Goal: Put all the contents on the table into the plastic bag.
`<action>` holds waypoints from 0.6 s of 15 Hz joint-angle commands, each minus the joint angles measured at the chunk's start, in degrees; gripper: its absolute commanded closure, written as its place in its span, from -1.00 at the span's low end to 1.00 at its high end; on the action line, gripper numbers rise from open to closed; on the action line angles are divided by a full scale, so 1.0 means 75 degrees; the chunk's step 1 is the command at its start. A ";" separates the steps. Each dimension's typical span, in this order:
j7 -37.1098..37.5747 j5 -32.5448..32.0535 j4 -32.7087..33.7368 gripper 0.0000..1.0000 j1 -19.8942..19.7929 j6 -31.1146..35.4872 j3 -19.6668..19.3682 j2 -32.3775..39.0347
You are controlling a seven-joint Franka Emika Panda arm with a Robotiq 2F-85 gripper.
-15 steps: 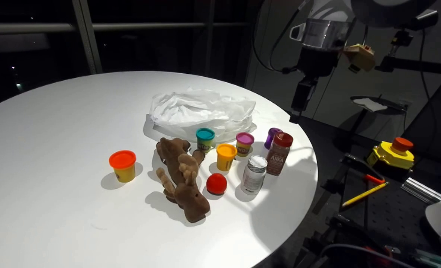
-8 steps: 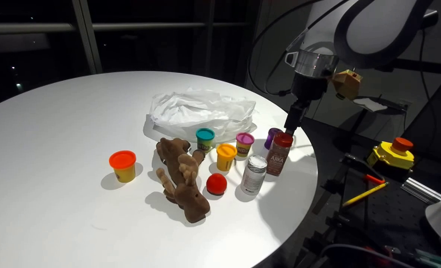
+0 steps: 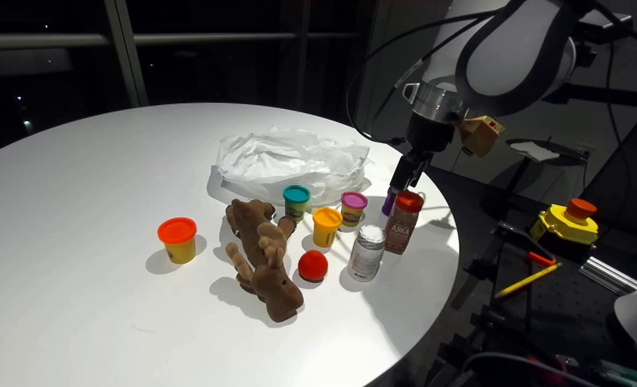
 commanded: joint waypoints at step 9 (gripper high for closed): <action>-0.0156 0.0211 0.0249 0.50 -0.0544 0.0131 0.0252 0.0101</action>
